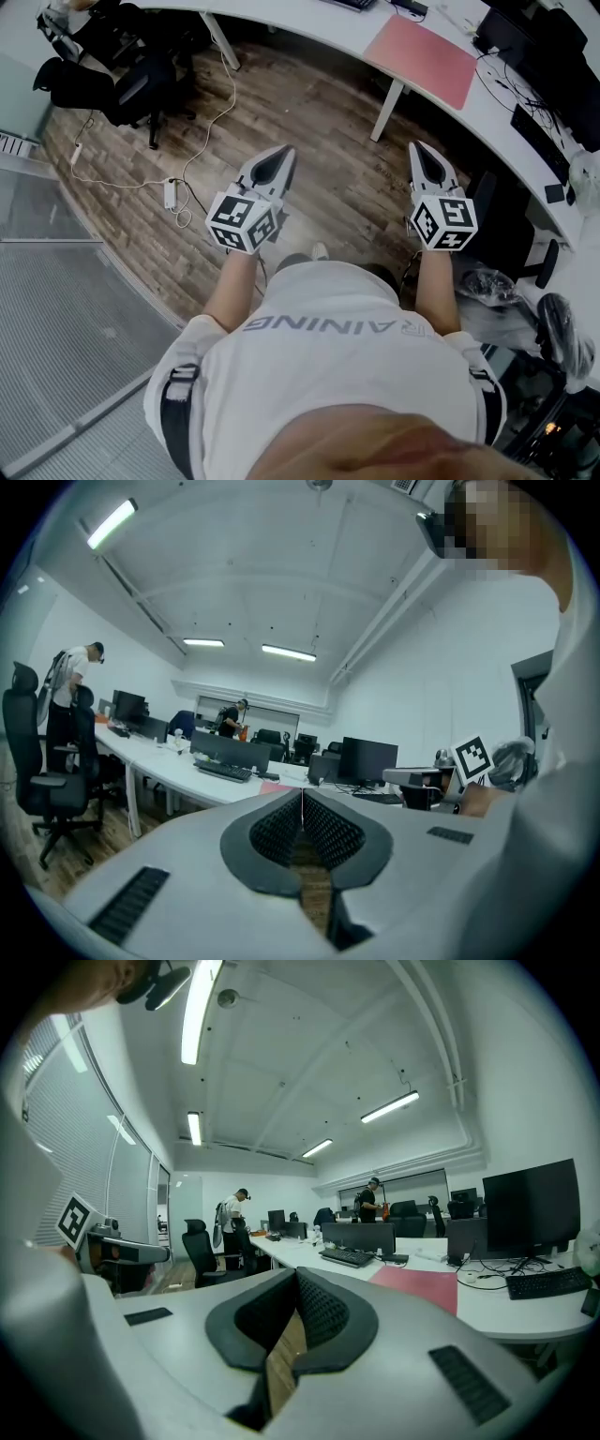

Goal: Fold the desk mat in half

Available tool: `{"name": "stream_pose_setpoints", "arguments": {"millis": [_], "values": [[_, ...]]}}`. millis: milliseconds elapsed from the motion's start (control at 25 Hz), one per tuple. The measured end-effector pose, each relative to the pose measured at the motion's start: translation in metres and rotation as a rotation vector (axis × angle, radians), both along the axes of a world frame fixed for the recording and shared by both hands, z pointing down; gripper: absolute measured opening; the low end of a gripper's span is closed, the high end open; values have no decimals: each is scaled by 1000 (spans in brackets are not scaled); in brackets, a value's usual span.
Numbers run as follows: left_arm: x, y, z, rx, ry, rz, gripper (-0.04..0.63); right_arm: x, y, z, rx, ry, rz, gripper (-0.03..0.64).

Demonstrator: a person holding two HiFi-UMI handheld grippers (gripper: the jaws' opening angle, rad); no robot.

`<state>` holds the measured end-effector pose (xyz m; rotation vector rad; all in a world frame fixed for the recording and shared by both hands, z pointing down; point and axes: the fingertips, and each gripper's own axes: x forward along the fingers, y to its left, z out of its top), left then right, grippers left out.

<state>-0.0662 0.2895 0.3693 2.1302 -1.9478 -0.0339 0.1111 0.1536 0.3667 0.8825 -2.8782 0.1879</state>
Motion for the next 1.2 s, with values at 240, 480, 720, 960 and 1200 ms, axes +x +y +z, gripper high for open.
{"name": "stream_pose_setpoints", "arguments": {"millis": [240,480,720,960,1200], "values": [[-43,0,6,-5,31,-48,32,-45,-6,2,-3,28,-52,23],[-66,-3,21,-20,68,-89,32,-77,-20,17,-27,51,-97,23],[-96,-23,24,-23,68,-158,32,-115,-51,25,-41,43,-156,24],[-112,-74,14,-22,46,-171,32,-135,-109,20,-36,31,-164,25],[-125,-139,7,-24,35,-182,32,-139,-180,25,-63,27,-127,24]]}}
